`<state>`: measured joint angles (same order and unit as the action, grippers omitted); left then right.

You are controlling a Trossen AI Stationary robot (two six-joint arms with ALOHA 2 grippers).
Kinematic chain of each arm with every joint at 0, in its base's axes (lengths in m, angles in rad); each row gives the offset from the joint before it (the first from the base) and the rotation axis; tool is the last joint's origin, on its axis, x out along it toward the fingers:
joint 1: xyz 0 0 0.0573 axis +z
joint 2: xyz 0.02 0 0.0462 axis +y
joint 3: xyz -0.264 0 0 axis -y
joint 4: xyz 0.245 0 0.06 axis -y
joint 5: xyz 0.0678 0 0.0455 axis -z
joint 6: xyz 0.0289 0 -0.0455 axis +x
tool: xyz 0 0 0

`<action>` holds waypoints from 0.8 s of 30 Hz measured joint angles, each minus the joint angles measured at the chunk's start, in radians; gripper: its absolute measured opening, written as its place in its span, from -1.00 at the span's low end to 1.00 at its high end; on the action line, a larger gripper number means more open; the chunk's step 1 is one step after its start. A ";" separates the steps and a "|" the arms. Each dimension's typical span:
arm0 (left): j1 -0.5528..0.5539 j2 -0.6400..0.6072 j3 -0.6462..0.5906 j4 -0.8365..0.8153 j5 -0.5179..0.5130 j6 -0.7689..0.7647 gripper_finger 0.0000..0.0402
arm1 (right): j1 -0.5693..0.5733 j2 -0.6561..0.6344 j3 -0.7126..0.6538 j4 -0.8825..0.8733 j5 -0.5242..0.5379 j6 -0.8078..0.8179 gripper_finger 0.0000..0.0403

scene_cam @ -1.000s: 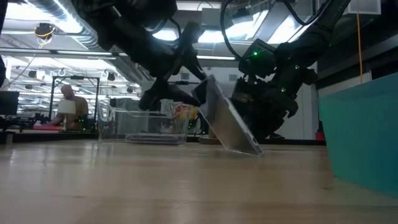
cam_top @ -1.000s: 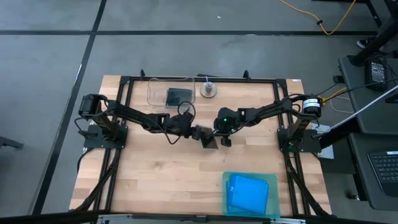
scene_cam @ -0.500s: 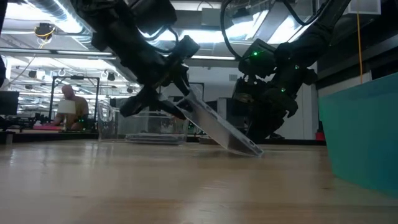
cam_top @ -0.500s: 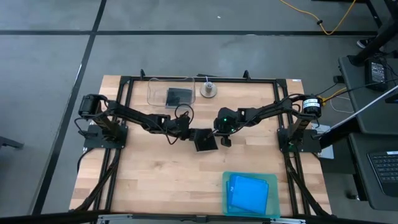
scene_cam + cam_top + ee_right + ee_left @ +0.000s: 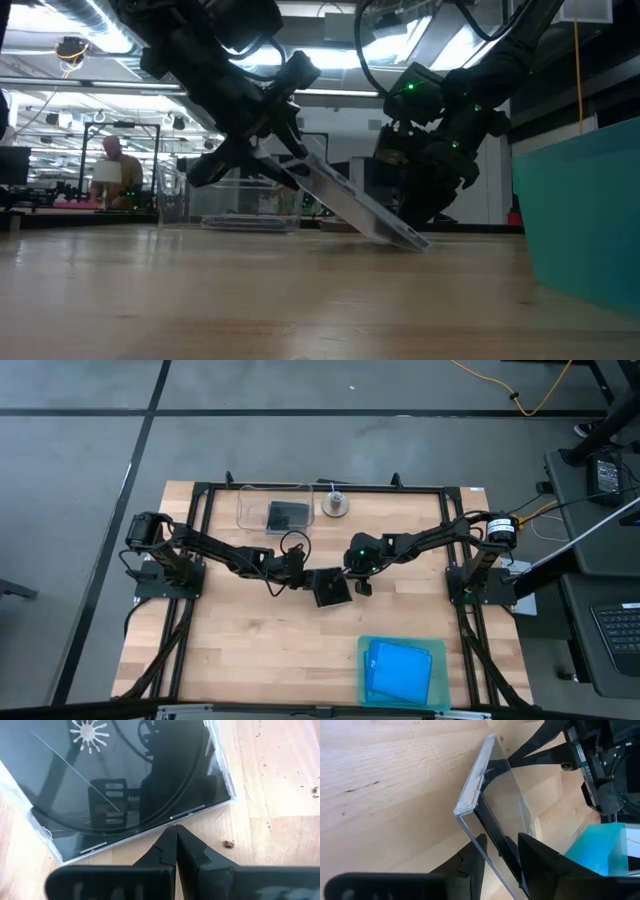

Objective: Pick & place jewel cases by type
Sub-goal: Put the black cd case into the transparent bin

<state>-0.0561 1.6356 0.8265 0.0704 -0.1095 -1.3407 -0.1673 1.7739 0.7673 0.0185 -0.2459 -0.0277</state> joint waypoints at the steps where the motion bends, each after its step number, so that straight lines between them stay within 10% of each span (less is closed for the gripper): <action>1: -0.001 0.000 0.000 0.000 -0.001 0.000 -0.48 | 0.000 0.000 0.000 -0.002 0.000 0.000 -0.97; 24: -0.002 -0.007 -0.001 0.175 -0.004 0.119 -0.84 | -0.025 -0.324 -0.003 -0.366 0.188 -0.061 -0.97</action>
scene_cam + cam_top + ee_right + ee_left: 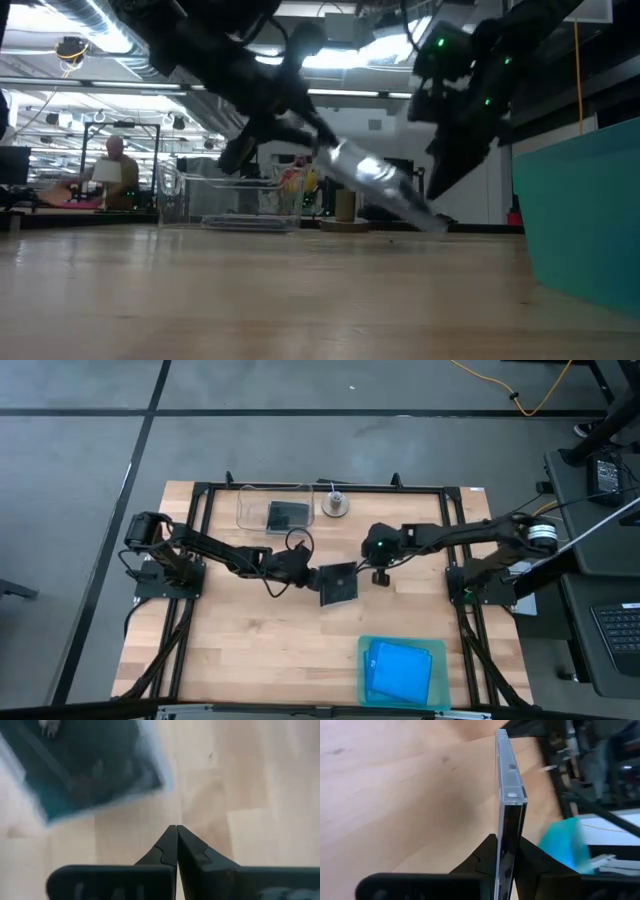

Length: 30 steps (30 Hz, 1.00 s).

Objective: Pick & place jewel cases by type
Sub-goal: Put the black cd case into the transparent bin

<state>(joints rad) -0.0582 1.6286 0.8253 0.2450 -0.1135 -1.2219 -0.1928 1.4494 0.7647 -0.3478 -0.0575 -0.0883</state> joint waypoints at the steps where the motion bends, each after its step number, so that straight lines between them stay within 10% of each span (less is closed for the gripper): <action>1: 0.000 -0.002 0.000 0.023 0.000 0.012 -0.84 | -0.004 -0.024 0.000 -0.004 0.000 0.006 -0.97; 30: 0.080 -0.431 0.102 -0.181 -0.106 0.672 -0.84 | -0.013 -0.848 0.055 -0.082 0.055 0.131 -0.97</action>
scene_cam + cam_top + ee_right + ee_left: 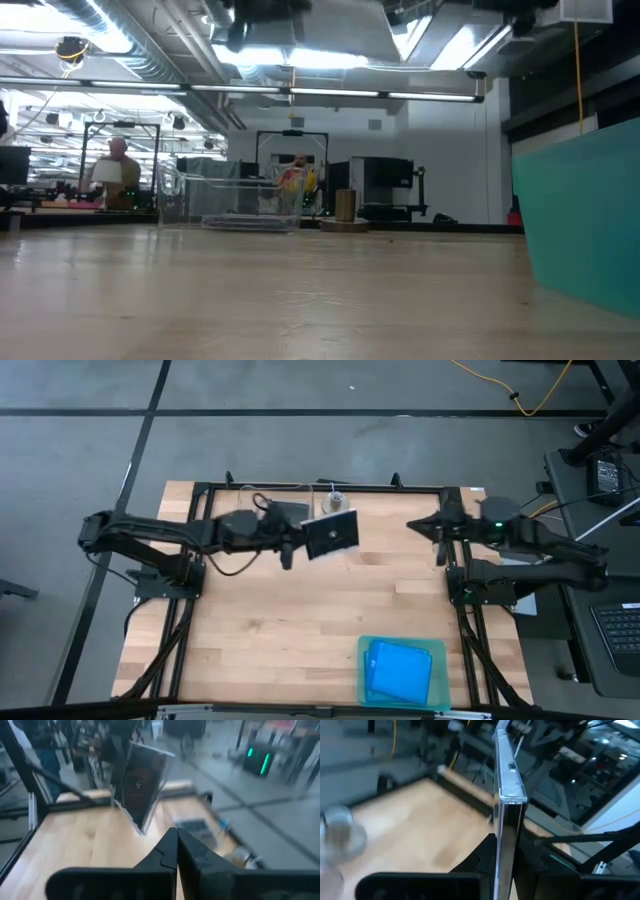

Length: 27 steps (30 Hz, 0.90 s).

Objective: Pick & place jewel cases by type
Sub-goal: Put the black cd case into the transparent bin

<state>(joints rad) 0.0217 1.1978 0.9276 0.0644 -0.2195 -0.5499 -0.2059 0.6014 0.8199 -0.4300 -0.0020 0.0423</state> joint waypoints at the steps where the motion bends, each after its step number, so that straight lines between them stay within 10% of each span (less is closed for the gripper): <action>1: 0.002 -0.022 0.000 0.004 0.000 0.037 -0.84 | 0.000 -0.014 0.013 0.000 0.007 -0.017 -0.97; 27: 0.031 -0.249 0.085 -0.172 0.088 0.689 -0.84 | 0.001 -0.120 0.090 -0.010 0.009 0.052 -0.97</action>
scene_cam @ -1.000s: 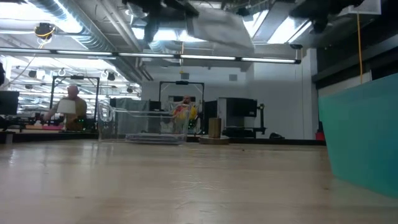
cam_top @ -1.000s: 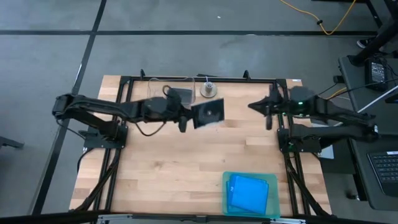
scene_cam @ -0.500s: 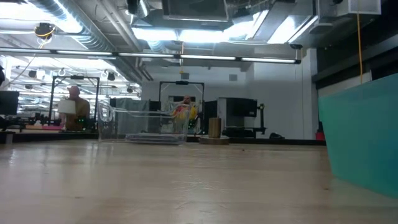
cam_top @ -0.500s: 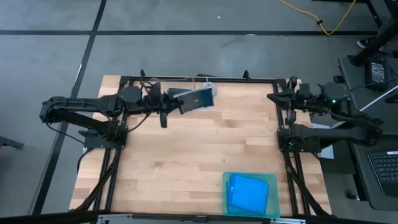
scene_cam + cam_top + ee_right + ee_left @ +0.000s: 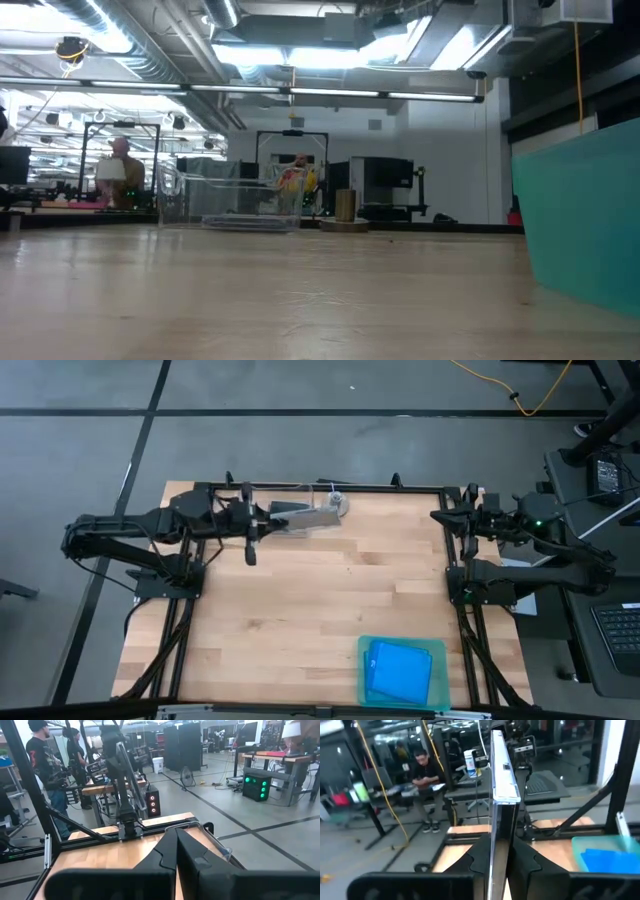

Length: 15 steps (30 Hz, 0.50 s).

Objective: Pick & place jewel cases by type
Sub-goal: Put the black cd case into the transparent bin

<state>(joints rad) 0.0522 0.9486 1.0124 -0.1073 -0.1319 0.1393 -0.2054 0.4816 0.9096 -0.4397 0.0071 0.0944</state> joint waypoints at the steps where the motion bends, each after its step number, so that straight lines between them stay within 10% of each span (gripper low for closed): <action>1: 0.000 0.003 0.016 -0.013 -0.002 0.029 -0.85 | 0.000 0.000 0.000 0.000 0.000 0.003 -0.97; 15: -0.020 0.019 0.167 -0.143 -0.076 0.238 -0.85 | 0.000 0.000 0.000 0.000 0.000 0.003 -0.97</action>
<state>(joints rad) 0.0324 0.9672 1.1796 -0.2500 -0.2079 0.3771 -0.2054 0.4816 0.9096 -0.4397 0.0074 0.0978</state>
